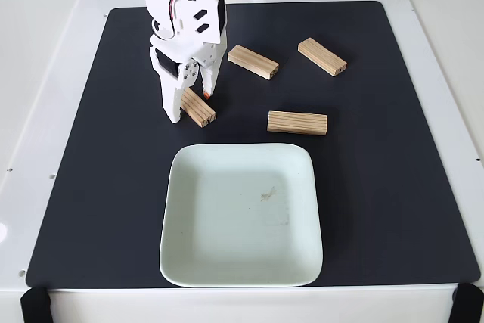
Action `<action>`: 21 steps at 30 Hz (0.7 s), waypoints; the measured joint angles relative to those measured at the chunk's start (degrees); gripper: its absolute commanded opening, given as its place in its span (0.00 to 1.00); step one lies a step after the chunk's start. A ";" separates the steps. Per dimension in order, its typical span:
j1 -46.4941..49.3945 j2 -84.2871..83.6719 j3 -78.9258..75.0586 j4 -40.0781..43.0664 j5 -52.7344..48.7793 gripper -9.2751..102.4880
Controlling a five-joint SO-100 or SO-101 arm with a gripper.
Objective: Pick up the wooden block and place them on the plate.
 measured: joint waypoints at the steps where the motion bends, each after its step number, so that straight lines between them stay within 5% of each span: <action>1: 0.00 0.00 0.00 0.00 0.00 0.16; 5: 0.26 0.00 0.00 -0.09 0.00 0.07; 21: -0.88 9.05 6.68 0.35 -4.39 0.08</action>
